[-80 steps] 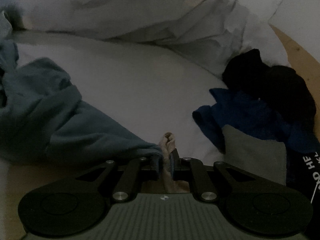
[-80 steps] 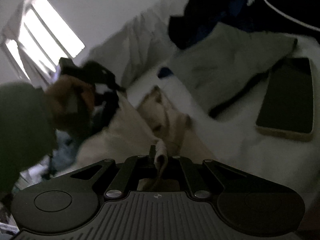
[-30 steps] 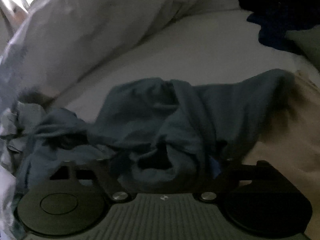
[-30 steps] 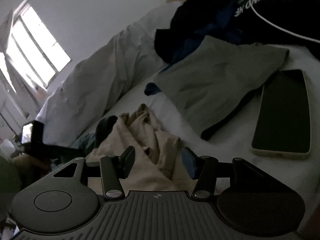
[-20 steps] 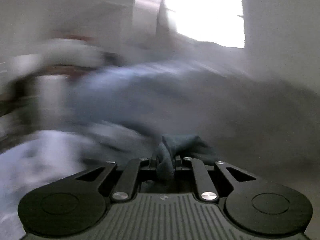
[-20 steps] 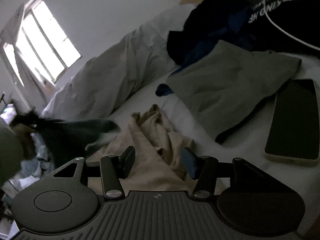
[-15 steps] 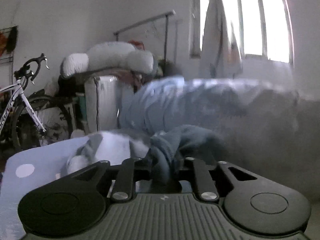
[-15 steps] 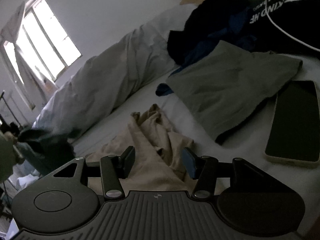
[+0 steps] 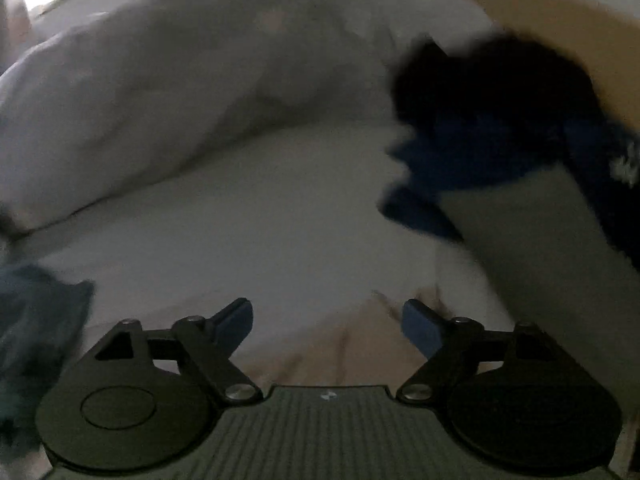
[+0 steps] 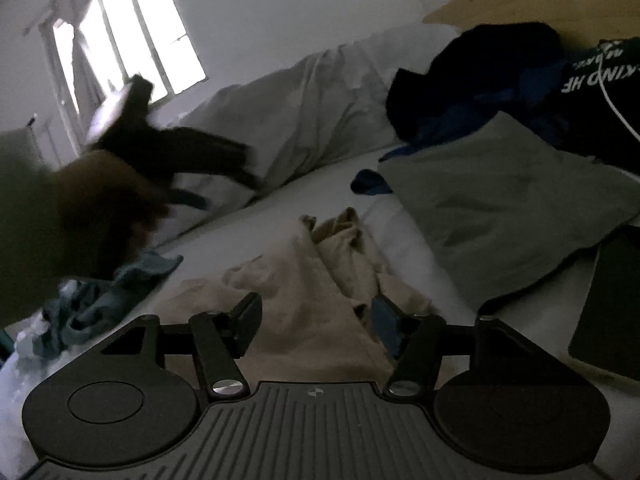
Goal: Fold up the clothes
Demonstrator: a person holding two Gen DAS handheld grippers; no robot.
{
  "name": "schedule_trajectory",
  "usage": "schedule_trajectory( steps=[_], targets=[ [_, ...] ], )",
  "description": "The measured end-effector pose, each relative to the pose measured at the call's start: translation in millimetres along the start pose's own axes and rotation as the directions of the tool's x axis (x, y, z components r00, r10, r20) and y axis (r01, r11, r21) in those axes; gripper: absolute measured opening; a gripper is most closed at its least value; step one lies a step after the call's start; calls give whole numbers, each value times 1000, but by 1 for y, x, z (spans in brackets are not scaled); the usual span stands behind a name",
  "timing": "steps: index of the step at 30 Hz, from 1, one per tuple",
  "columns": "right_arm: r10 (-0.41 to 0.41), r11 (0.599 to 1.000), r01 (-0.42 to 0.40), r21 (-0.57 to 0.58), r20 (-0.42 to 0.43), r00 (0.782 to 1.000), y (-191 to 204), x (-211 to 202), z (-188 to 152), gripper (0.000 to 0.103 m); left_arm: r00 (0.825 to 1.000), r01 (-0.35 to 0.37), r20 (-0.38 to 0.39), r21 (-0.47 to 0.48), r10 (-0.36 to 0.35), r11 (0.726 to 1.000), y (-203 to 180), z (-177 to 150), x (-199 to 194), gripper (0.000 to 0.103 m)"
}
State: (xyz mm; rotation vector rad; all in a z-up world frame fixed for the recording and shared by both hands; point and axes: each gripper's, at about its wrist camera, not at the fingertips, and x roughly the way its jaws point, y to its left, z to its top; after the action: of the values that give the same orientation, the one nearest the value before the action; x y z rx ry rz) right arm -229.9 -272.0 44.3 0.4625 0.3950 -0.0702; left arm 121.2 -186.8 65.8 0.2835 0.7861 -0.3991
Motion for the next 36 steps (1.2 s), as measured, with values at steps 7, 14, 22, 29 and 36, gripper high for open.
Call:
schedule_trajectory(
  steps=[7,14,22,29,36],
  targets=[
    [0,999,-1,40,20,1000,-5,4,4,66,975,-186,-95,148,201,971,-37,2,70,85],
    [-7,998,6,57,28,1000,-16,6,5,67,957,-227,-114,284,268,931,-58,-1,77,82],
    [-10,998,8,69,30,999,-19,5,3,67,948,-232,-147,292,283,928,-57,6,77,80],
    [-21,997,18,77,38,999,-21,5,4,68,902,-379,-81,321,424,868,-43,7,75,83],
    [-32,995,28,93,39,999,-25,5,3,68,928,-339,-150,40,341,940,2,26,65,82]
  ],
)
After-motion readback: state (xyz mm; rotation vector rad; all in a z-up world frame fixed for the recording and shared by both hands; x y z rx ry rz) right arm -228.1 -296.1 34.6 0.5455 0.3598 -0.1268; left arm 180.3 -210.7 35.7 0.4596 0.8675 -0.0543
